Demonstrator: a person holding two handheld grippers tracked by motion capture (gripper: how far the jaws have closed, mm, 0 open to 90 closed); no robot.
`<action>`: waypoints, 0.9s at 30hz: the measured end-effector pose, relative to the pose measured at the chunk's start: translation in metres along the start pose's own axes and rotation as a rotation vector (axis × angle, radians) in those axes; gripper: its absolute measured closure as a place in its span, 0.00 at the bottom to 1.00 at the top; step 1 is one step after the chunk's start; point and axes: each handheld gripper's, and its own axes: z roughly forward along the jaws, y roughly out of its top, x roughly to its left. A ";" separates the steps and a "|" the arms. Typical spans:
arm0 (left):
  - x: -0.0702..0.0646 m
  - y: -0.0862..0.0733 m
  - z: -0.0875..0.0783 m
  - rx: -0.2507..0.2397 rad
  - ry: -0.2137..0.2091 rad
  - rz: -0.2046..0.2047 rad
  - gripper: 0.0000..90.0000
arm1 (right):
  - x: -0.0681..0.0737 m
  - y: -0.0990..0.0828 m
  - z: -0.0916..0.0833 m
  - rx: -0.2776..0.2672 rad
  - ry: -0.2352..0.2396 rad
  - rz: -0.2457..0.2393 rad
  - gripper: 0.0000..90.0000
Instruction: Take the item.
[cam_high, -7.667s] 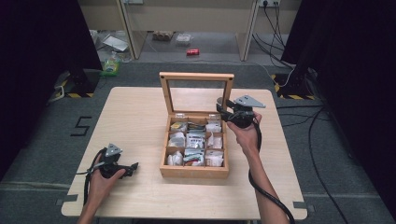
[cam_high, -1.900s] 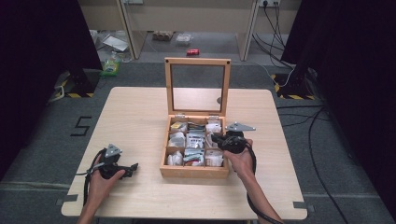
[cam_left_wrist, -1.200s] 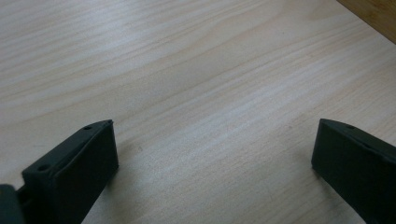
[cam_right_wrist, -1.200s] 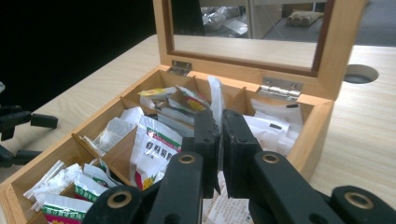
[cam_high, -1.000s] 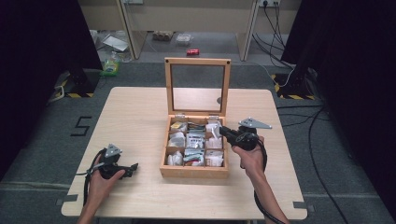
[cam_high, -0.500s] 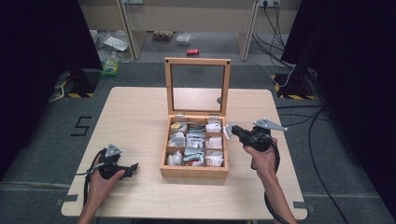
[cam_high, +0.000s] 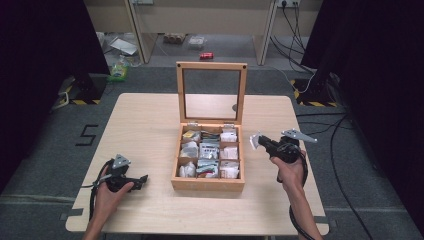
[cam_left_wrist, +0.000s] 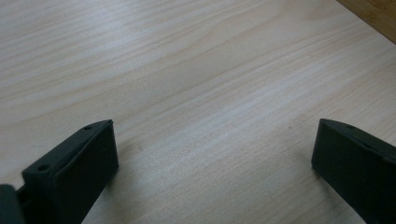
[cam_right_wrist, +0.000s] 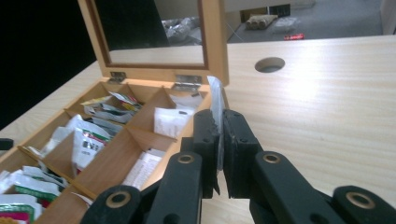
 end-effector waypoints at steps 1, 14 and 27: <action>0.000 0.000 0.000 0.000 0.000 0.001 0.00 | -0.001 -0.001 0.001 0.004 -0.005 0.002 0.94; 0.000 0.000 0.000 0.000 0.000 0.000 0.00 | -0.007 -0.009 0.007 0.035 -0.024 0.002 0.94; 0.000 0.000 0.000 0.000 0.000 0.000 0.00 | -0.014 -0.019 0.015 0.076 -0.044 0.008 0.94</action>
